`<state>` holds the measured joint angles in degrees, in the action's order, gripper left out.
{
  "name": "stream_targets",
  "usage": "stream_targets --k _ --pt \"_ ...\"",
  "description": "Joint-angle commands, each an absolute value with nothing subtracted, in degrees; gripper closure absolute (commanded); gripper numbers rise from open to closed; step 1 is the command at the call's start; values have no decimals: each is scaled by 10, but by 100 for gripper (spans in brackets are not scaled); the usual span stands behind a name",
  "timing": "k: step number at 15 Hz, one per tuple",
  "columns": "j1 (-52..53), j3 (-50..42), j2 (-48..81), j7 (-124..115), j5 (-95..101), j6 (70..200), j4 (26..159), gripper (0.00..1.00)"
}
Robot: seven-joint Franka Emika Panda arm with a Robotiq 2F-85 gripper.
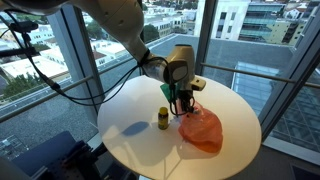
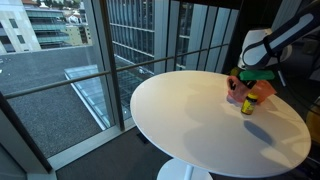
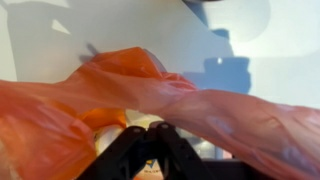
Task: Pick up the mentos packet from the orange plastic and put it on the table
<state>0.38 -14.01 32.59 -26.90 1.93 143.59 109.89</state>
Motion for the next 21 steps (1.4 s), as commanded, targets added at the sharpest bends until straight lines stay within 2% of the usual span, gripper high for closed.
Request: stream_targets --k 1,12,21 --pt "17 -154 300 -293 33 1440 1112 81" --pt "54 -204 223 -377 137 1441 1147 81" --pt "79 -243 177 -554 362 1483 1188 81"
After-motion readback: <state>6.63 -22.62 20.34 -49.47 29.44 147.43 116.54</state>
